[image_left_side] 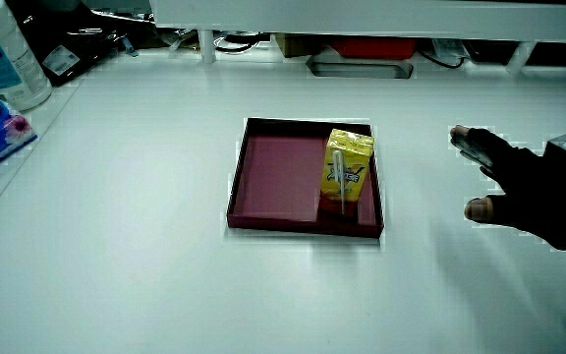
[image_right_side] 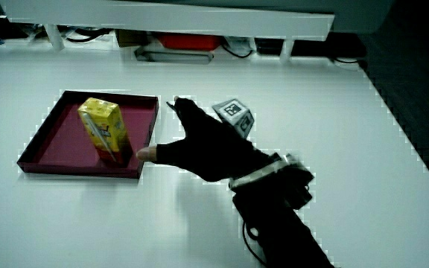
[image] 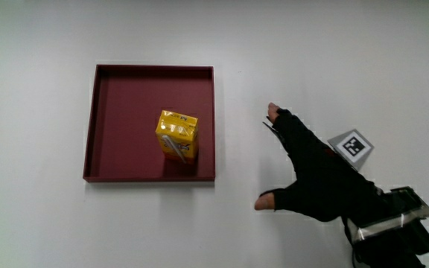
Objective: Place ice redtea
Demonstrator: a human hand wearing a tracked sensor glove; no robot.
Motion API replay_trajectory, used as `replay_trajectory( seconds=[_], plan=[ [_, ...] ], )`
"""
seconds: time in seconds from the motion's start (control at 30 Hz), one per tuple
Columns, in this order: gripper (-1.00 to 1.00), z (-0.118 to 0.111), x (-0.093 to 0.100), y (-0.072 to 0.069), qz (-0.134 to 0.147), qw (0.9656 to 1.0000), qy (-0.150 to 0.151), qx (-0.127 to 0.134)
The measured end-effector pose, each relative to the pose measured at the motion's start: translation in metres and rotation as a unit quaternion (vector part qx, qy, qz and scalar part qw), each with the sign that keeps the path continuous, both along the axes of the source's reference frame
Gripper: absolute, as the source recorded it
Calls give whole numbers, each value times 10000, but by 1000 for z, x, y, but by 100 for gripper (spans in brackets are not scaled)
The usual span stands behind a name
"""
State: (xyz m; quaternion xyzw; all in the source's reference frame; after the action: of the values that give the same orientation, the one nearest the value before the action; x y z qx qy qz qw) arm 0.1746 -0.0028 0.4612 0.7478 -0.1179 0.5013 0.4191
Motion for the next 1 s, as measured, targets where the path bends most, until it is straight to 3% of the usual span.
replay_trajectory(
  seconds=[0.03, 0.1, 0.2, 0.23, 0.3, 0.37, 0.5, 0.53, 0.73, 0.8, 1.0],
  plan=[
    [0, 3, -4, -2, -30, 10000, 8, 18],
    [0, 4, -14, -5, 25, 9997, -258, 8],
    [0, 12, -24, -9, -30, 9997, -229, 32],
    [0, 10, -30, -10, 12, 9990, -435, -19],
    [0, 13, -38, -13, -19, 9994, -333, -83],
    [0, 18, -46, -16, -70, 9985, -536, 32],
    [0, 31, -55, -19, -82, 9983, -570, -13],
    [0, 35, -58, -21, -110, 9971, -750, 101],
    [0, 40, -74, -27, 7, 9974, -685, -206],
    [0, 43, -80, -29, -24, 9963, -854, -115],
    [0, 52, -94, -31, -97, 9963, -848, -140]
  ],
)
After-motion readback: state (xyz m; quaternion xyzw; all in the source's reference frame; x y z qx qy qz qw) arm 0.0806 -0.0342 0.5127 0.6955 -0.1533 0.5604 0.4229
